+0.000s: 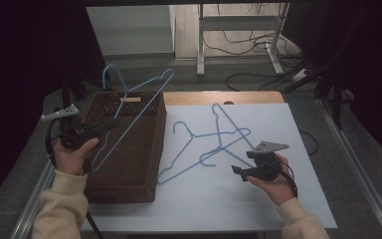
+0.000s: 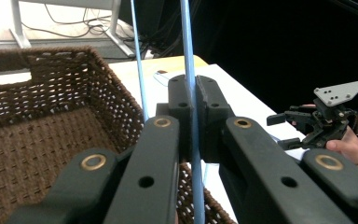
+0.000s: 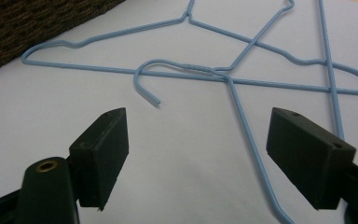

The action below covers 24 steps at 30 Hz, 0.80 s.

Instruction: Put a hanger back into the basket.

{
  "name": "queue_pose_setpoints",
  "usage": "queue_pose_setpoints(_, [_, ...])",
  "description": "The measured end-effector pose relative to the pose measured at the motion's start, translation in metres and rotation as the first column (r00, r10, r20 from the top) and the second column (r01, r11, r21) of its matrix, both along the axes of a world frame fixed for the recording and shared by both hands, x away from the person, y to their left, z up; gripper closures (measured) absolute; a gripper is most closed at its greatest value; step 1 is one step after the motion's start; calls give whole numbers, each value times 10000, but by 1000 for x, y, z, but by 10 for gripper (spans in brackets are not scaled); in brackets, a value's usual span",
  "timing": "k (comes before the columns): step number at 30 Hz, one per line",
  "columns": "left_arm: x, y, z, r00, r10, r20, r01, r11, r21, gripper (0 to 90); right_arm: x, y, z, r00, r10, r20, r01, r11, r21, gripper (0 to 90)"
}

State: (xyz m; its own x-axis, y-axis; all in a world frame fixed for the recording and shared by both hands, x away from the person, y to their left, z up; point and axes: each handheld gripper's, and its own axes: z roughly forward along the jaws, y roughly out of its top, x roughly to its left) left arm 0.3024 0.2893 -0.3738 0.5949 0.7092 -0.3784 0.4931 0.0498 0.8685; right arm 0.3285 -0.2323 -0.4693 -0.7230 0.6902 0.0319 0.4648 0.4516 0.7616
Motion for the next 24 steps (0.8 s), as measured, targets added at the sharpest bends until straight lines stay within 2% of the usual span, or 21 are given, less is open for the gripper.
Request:
queue_pose_setpoints(8, [5, 14, -8, 9999, -12, -165, 14, 9999, 159, 856, 0, 1, -1, 10000, 21, -14, -21, 9999, -113, 210])
queue_pose_setpoints(16, [8, 27, -21, 9982, -33, -606, 63, 9987, 502, 856, 0, 1, -1, 10000, 16, -22, -16, 9999, -144, 209])
queue_pose_setpoints(24, [2, 41, -26, 9972, 6, -746, 50, 9973, 738, 856, 0, 2, -2, 10000, 33, -24, -34, 9998, -181, 209])
